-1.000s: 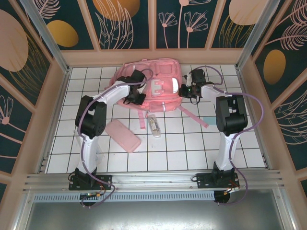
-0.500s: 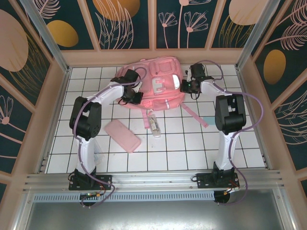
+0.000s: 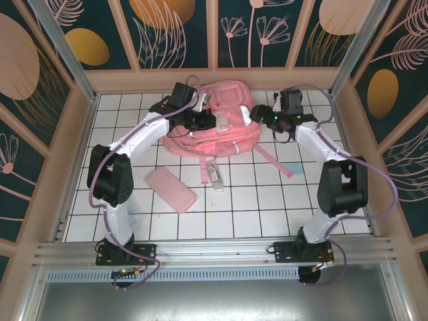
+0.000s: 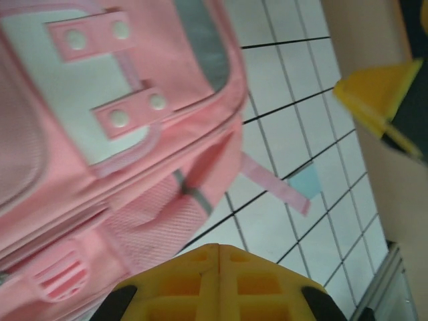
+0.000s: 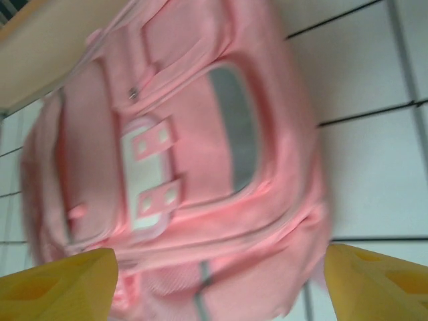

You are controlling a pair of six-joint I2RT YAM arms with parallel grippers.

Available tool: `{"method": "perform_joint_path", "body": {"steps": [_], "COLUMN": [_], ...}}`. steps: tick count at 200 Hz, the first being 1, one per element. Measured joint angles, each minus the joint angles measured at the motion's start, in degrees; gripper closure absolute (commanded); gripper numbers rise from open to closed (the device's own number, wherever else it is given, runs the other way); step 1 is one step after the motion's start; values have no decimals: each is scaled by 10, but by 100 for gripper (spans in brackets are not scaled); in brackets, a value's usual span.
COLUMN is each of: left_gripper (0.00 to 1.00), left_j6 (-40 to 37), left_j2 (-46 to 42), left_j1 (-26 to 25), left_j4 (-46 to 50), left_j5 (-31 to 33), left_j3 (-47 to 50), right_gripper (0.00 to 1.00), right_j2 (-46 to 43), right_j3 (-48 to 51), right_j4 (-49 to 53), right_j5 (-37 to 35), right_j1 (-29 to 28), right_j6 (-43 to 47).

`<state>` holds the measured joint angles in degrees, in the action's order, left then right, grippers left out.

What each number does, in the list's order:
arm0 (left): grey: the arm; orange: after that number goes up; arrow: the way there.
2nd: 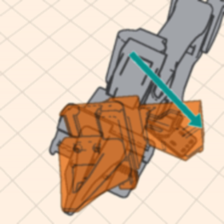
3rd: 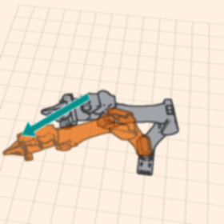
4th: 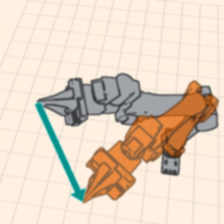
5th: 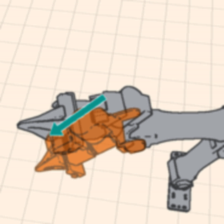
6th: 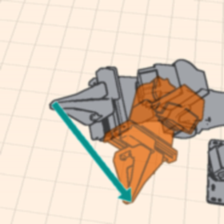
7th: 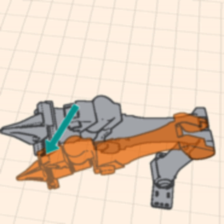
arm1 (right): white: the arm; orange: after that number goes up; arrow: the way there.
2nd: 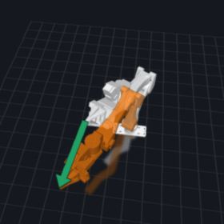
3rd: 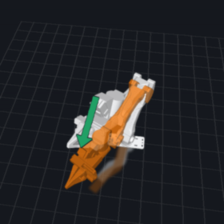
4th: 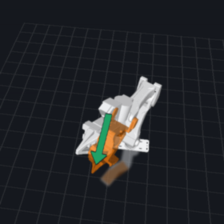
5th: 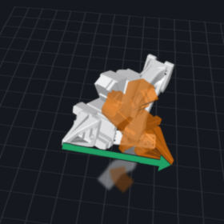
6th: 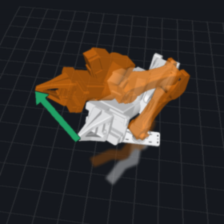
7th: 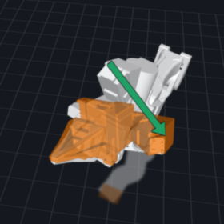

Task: Pack books, pencil case, and school supplies into a backpack

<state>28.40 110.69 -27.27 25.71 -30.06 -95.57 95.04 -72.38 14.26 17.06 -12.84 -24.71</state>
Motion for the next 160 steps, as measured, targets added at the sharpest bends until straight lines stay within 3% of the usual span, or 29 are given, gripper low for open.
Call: {"method": "perform_joint_path", "body": {"steps": [25, 46, 92, 119, 160], "left_gripper": [100, 86, 69, 62, 52], "left_j6": [-14, -45, -128, -169, -199], "left_j2": [0, 0, -1, -1, 23], "left_j1": [-2, -1, -1, -1, -1], "left_j4": [12, 39, 62, 57, 32], "left_j5": [33, 97, 228, 257, 275], "left_j3": [-6, -1, 96, 152, 158], "right_gripper": [22, 25, 30, 30, 30], "right_j2": [-10, -9, 48, 88, 101], "right_j3": [26, 46, 71, 93, 123], "right_j4": [-17, -39, -110, -139, -190], "right_j5": [13, 22, 24, 13, 9], "right_j1": [-44, -66, -78, -78, -73], "right_j6": [-37, -68, -117, -141, -171]}}
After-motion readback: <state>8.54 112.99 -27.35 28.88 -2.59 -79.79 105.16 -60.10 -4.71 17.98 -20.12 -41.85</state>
